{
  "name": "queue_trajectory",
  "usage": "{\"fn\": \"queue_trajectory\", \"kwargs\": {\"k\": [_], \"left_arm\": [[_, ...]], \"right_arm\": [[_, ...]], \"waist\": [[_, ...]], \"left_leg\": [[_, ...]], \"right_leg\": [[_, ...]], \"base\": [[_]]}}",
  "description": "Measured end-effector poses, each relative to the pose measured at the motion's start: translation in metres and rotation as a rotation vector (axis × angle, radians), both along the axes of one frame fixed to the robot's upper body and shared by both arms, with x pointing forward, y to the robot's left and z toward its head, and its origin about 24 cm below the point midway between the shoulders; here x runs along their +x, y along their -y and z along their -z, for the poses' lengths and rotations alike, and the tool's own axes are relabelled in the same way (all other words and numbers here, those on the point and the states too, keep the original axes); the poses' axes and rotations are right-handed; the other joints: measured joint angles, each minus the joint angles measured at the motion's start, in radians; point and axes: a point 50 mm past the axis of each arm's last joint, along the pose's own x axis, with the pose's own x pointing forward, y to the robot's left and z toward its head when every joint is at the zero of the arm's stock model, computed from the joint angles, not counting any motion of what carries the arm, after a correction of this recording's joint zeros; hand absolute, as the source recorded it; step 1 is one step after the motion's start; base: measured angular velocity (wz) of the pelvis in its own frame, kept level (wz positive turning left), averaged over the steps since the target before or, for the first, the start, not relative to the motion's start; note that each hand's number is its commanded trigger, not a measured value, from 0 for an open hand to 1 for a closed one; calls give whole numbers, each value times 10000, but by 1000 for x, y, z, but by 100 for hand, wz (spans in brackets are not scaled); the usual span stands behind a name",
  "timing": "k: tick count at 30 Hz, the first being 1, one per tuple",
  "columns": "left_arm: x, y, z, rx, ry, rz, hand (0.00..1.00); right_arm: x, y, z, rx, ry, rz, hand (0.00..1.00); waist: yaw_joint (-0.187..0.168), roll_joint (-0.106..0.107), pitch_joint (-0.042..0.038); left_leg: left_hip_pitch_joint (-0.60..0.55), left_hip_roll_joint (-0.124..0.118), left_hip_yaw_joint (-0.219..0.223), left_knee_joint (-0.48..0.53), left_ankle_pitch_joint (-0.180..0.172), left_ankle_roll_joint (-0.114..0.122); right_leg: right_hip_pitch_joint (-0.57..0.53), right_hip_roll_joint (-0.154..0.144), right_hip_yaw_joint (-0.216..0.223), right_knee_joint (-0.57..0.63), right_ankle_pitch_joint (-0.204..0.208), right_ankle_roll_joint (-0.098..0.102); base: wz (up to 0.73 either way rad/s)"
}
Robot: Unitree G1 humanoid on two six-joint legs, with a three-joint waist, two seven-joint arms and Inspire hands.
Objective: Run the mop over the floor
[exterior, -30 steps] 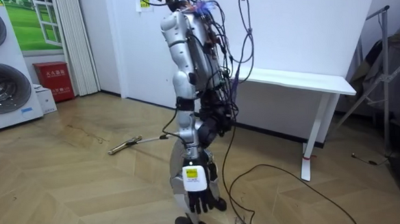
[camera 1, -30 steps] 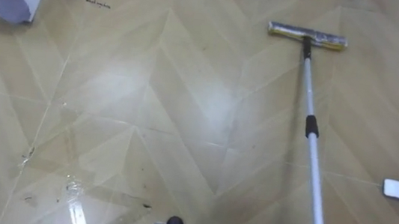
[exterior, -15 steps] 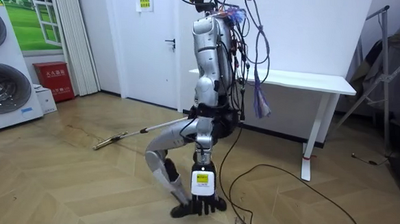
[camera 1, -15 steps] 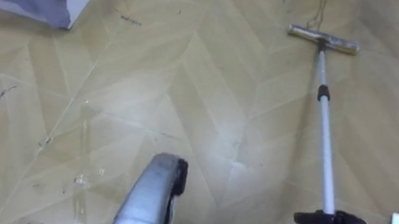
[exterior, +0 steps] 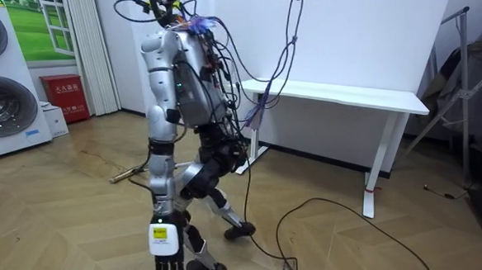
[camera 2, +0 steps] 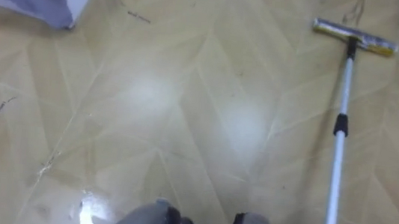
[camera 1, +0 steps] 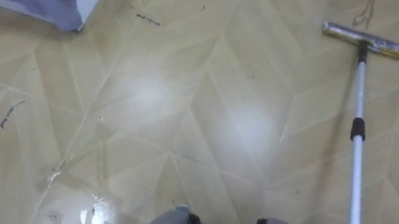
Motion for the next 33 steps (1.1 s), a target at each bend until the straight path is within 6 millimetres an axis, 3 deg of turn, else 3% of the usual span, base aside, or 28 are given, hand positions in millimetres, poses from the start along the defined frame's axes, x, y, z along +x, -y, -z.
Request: {"fn": "queue_trajectory", "kwargs": {"k": [2, 3, 5, 6, 7, 8, 9, 10, 11, 12, 13, 14, 15, 17, 18, 19, 20, 21, 22, 23, 24, 25, 26, 27, 28, 30, 32, 33], "left_arm": [[-11, -1, 1, 117, -384, 112, 0], [-21, -1, 3, 163, -679, 98, 0], [-31, -2, 3, 191, -1106, -44, 0], [-31, -2, 3, 184, -1171, -107, 0], [-29, -3, 3, 181, -1076, -145, 0], [-29, -3, 3, 169, -1007, -272, 0], [-26, -7, 1, 156, -792, -690, 0], [-23, -12, 0, 186, -533, -986, 0], [-20, -15, -1, 235, -318, -985, 0], [-20, -16, -2, 274, -253, -947, 0], [-18, -21, -4, 372, -90, -867, 0], [-16, -25, -6, 458, 74, -783, 0], [-17, -26, -6, 473, 101, -753, 0], [-27, -27, -5, 308, -129, -787, 0], [-30, -26, -5, 224, -202, -783, 0], [-34, -25, -4, 65, -352, -724, 0], [-37, -25, -4, 5, -459, -742, 0], [-38, -24, -3, -43, -580, -712, 0], [-35, -20, -2, -178, -568, -513, 0], [-27, -14, -1, -297, -431, -341, 0], [-25, -11, -1, -346, -417, -264, 0], [-19, -5, 0, -456, -268, -90, 0], [-16, 0, 1, -494, -124, 156, 0], [-15, 1, 1, -470, -83, 280, 0], [-11, 2, 1, -332, -4, 508, 0], [-7, 8, 1, -166, 160, 635, 0], [-11, 15, 3, -157, 47, 548, 0], [-17, 18, 5, -128, -85, 487, 0]], "right_arm": [[-9, -3, 2, -9, -245, 43, 100], [-12, -5, 3, 12, -365, 5, 100], [-8, -8, 4, 96, -408, -141, 100], [-3, -8, 3, 118, -465, -144, 100], [12, -6, 0, 79, -312, -244, 100], [22, -5, -2, 62, -154, -323, 100], [47, -4, -6, 97, 296, -554, 100], [78, -4, -14, 134, 903, -900, 100], [108, -2, -24, 98, 1661, -1126, 100], [122, 0, -30, 68, 2115, -1239, 100], [148, 2, -43, 7, 2935, -1568, 100], [167, 4, -54, -67, 3619, -1776, 100], [172, 5, -57, -91, 3846, -1790, 100], [177, 5, -60, 39, 4128, -1723, 100], [176, 5, -59, 100, 4105, -1687, 100], [166, 6, -54, 147, 3880, -1591, 100], [158, 7, -50, 177, 3704, -1536, 100], [133, 9, -39, 275, 3169, -1306, 100], [104, 15, -29, 238, 2494, -959, 100], [74, 20, -22, 131, 1642, -682, 100], [58, 22, -19, 58, 1184, -594, 100], [25, 25, -15, -84, 346, -500, 100], [2, 25, -12, -173, -229, -420, 100], [-4, 23, -11, -204, -407, -465, 100], [-10, 18, -8, -193, -534, -492, 100], [-13, 13, -5, -231, -666, -620, 100], [-14, 5, -1, -351, -851, -986, 100], [-12, -2, 2, -297, -865, -1270, 100]], "waist": [[172, -176, 11], [223, -305, 22], [213, -431, 38], [412, -499, 45], [654, -551, 66], [752, -593, 78], [853, -853, 86], [1028, -1184, 158], [1164, -1325, 230], [1187, -1418, 250], [1199, -1488, 252], [1284, -1561, 309], [1323, -1593, 340], [1370, -1589, 332], [1388, -1537, 325], [1394, -1405, 289], [1341, -1350, 292], [1178, -1251, 210], [1057, -1049, 145], [1002, -844, 138], [1002, -768, 117], [941, -530, -17], [707, -307, -136], [630, -204, -172], [434, -143, -162], [264, 56, 0], [231, 190, 112], [180, 264, 85]], "left_leg": [[360, 1, -25, -168, -31, -62], [606, -6, -188, -139, -166, -313], [896, 74, -302, 199, -306, -574], [892, 304, -269, 794, -280, -638], [662, 637, -228, 1805, -11, -1102], [487, 778, -237, 2376, 275, -1342], [115, 901, -237, 3376, 1147, -1484], [-330, 918, -239, 4205, 2283, -1583], [-862, 936, -399, 4984, 3524, -1748], [-1123, 890, -537, 5284, 3908, -1840], [-1771, 840, -665, 5763, 3905, -1872], [-2362, 872, -601, 5789, 3617, -1774], [-2522, 869, -544, 5500, 3404, -1756], [-2371, 786, -403, 2487, 2667, -1767], [-2209, 785, -419, 1495, 2664, -1764], [-1844, 801, -417, -279, 2731, -1765], [-1729, 790, -313, -617, 2771, -1349], [-1499, 622, -95, -609, 2504, -882], [-1307, 385, -75, -521, 2154, -639], [-1034, 199, 69, -394, 1829, -397], [-869, 70, 144, -359, 1647, -314], [-560, -127, 220, -325, 1321, -165], [-305, -291, 216, -358, 1090, -65], [-167, -364, 148, -426, 993, -45], [17, -522, -32, -580, 936, -45], [365, -769, -849, -793, 857, -197], [816, -776, -1374, -1196, 844, -334], [1073, -779, -1702, -1562, 907, -449]], "right_leg": [[89, 17, -251, -1706, -15, -167], [130, 159, -386, -2500, 167, -435], [395, 198, -661, -2446, 288, -590], [606, 333, -899, -2289, 15, -806], [780, 499, -1048, -2133, -299, -1099], [851, 634, -1033, -2030, -440, -1184], [881, 787, -829, -1743, -686, -1300], [893, 928, -560, -1504, -847, -1418], [1004, 1140, -472, -1426, -952, -1532], [1030, 1216, -461, -1374, -1025, -1597], [1028, 1292, -449, -1212, -1244, -1672], [1094, 1389, -395, -1078, -1415, -1659], [1191, 1400, -395, -1065, -1477, -1657], [1867, 1386, -388, -1276, -1884, -1525], [2039, 1398, -390, -1372, -1970, -1498], [2435, 1391, -390, -1552, -2204, -1428], [2666, 1334, -391, -1604, -2361, -1342], [3074, 1132, -416, -1771, -2597, -1092], [3289, 1016, -232, -1673, -2609, -977], [3239, 815, -60, -1057, -2353, -579], [3176, 692, 39, -612, -2147, -364], [3091, 576, 118, 53, -1633, -131], [3017, 460, 223, 480, -1077, -34], [2964, 435, 286, 646, -817, 8], [2748, 440, 434, 851, -653, 44], [2324, 536, 504, 858, -827, -77], [2000, 653, 498, -16, -1043, -115], [1927, 615, 491, -1298, -1083, -117]], "base": [[-25], [-26], [-17], [-41], [-55], [-61], [-60], [-69], [-52], [-28], [-15], [-14], [-4], [12], [0], [-3], [25], [58], [69], [42], [19], [8], [5], [-18], [-52], [-78], [-83], [-79]]}}
